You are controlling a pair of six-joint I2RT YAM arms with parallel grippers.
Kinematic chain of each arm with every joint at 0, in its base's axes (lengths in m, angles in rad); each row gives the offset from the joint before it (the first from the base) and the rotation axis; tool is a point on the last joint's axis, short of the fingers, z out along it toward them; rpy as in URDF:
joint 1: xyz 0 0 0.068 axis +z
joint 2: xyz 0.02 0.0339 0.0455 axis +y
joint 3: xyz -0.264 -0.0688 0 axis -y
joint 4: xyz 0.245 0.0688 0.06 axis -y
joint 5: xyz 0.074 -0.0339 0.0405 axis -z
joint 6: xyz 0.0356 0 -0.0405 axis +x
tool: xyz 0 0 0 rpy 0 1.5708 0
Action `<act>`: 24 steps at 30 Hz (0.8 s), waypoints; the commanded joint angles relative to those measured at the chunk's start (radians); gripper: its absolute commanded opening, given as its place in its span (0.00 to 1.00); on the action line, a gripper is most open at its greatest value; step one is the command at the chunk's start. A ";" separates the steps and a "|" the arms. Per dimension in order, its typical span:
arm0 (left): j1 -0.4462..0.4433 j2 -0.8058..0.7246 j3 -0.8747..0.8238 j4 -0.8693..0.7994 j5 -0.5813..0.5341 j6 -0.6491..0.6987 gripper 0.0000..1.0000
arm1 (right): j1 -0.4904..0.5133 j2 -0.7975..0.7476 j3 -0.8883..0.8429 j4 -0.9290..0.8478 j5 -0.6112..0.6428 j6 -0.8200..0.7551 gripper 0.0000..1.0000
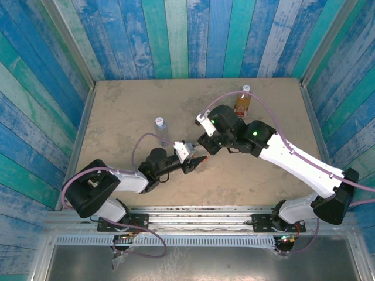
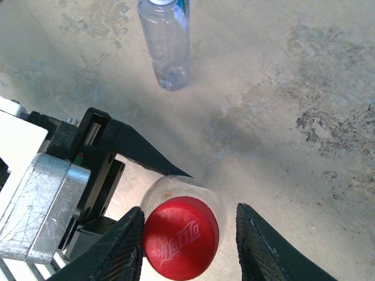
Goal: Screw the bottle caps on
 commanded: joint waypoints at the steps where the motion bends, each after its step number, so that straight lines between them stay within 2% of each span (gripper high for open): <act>1: -0.004 0.023 -0.037 -0.137 0.015 -0.003 0.54 | 0.005 0.008 0.026 -0.012 0.017 -0.005 0.45; 12: -0.005 0.024 -0.034 -0.145 0.015 -0.004 0.54 | 0.014 0.006 0.021 -0.011 0.033 -0.023 0.53; 19: -0.005 0.025 -0.036 -0.145 0.015 -0.006 0.54 | 0.025 0.006 0.016 -0.011 0.037 -0.054 0.55; 24: -0.005 0.025 -0.034 -0.148 0.014 -0.004 0.54 | 0.058 0.001 0.003 -0.009 0.089 -0.118 0.55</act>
